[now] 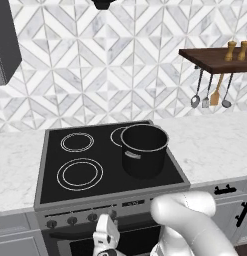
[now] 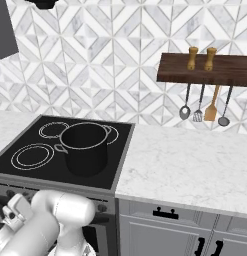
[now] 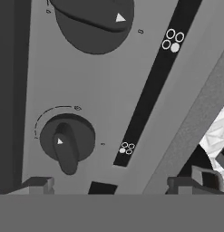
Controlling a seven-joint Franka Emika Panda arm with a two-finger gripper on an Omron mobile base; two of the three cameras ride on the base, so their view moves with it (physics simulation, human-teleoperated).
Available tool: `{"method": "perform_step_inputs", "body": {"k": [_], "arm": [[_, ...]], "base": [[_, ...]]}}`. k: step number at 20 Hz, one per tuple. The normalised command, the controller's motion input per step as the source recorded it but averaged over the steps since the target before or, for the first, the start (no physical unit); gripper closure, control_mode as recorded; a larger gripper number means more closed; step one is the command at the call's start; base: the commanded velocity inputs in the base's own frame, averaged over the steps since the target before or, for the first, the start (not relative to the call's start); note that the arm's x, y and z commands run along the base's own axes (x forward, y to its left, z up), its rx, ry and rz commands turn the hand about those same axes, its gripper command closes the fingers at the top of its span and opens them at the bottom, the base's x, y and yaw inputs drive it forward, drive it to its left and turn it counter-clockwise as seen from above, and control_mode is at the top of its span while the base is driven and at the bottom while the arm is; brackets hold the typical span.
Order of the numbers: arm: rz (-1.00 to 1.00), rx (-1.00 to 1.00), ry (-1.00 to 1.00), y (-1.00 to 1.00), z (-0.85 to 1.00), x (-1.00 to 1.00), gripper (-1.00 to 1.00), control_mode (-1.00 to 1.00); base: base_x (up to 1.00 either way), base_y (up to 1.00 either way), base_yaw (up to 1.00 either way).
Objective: Turn off the front right burner of the stove.
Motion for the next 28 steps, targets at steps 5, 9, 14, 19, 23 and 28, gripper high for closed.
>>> {"method": "perform_step_inputs", "body": {"k": [5,9,14,19,23,28], "arm": [[0.01,0.00,0.00,0.00,-0.14,0.18,-1.00,-1.00],[0.01,-0.01,0.00,0.04,-0.28,0.07,-1.00,-1.00],[0.00,-0.01,0.00,0.10,-0.16,0.07,-1.00,-1.00],[0.00,0.00,0.00,0.11,-0.06,0.14,-1.00,-1.00],[0.00,0.00,0.00,0.00,-0.08,0.12,-1.00,-1.00],[0.01,0.00,0.00,0.00,-0.03,0.11,-1.00,-1.00]], "base": [[0.00,0.00,0.00],[0.00,0.00,0.00],[0.00,0.00,0.00],[0.00,0.00,0.00],[0.00,0.00,0.00],[0.00,0.00,0.00]]}}
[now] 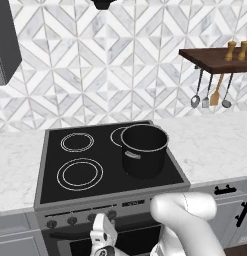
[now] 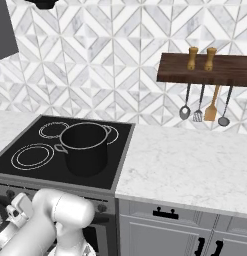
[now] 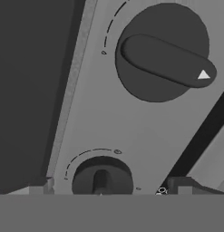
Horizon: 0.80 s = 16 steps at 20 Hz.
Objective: Turn off the front right burner of the stove.
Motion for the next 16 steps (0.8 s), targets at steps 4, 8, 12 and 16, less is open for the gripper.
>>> {"method": "perform_step_inputs", "body": {"k": [4,8,12,16], "arm": [[0.00,0.00,0.00,0.00,-0.11,0.11,-1.00,-1.00],[0.02,0.00,0.00,0.00,-0.14,0.00,-1.00,-1.00],[0.02,0.00,0.00,0.00,-0.08,0.00,-1.00,-1.00],[0.00,0.00,0.00,0.00,0.00,0.00,-1.00,-1.00]], "base": [[0.00,0.00,0.00],[0.00,0.00,0.00],[0.00,0.00,0.00],[0.00,0.00,0.00]]}}
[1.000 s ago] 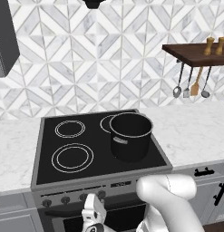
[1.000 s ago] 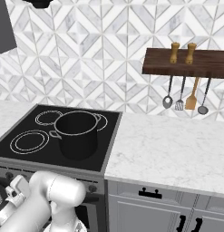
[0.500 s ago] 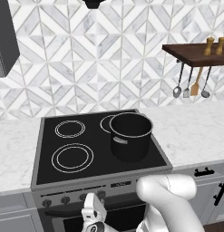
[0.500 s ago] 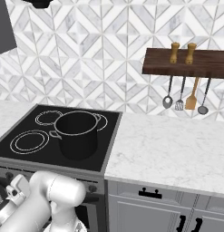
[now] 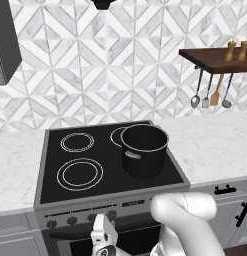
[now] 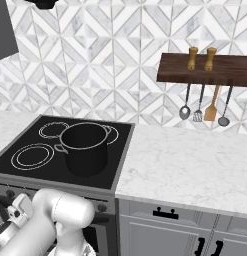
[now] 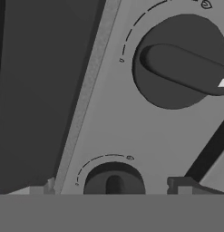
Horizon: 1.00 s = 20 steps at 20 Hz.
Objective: Turn off the front right burner of the stove.
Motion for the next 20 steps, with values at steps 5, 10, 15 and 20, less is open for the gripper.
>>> {"method": "perform_step_inputs", "body": {"k": [5,10,15,20], "arm": [[0.00,0.00,0.00,0.00,0.00,0.00,-1.00,-1.00],[0.00,0.00,0.01,0.00,0.04,0.00,1.00,-1.00],[0.00,0.00,0.00,0.00,0.00,0.00,1.00,-1.00],[0.00,0.03,-0.01,-0.04,0.02,0.00,1.00,-1.00]], "base": [[0.00,0.00,0.00],[0.00,0.00,0.00],[0.00,0.00,0.00],[0.00,0.00,0.00]]}}
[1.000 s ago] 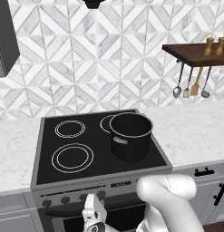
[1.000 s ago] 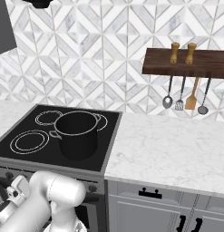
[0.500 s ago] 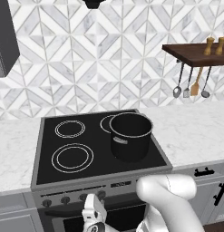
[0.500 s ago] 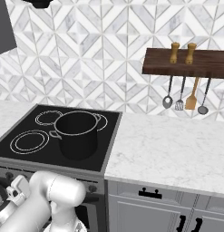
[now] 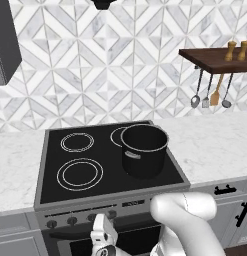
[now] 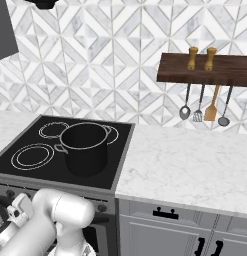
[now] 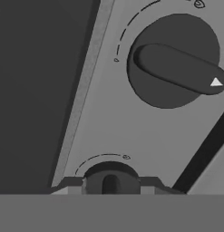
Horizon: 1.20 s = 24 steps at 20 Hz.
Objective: Turn off the front right burner of the stove.
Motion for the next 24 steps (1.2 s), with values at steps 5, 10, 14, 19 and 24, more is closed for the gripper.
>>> {"method": "perform_step_inputs", "body": {"k": [5,10,14,19,24], "arm": [[-0.02,0.18,0.01,-0.20,0.15,0.00,1.00,-1.00],[-0.08,0.37,0.09,-0.32,0.24,0.00,1.00,-1.00],[-0.10,0.43,0.12,-0.37,0.28,0.00,1.00,-1.00],[-0.10,0.43,0.13,-0.38,0.25,0.00,1.00,-1.00],[-0.12,0.45,0.15,-0.41,0.20,0.00,1.00,-1.00]], "base": [[0.00,0.00,0.00],[0.00,0.00,0.00],[0.00,0.00,0.00],[0.00,0.00,0.00],[0.00,0.00,0.00]]}}
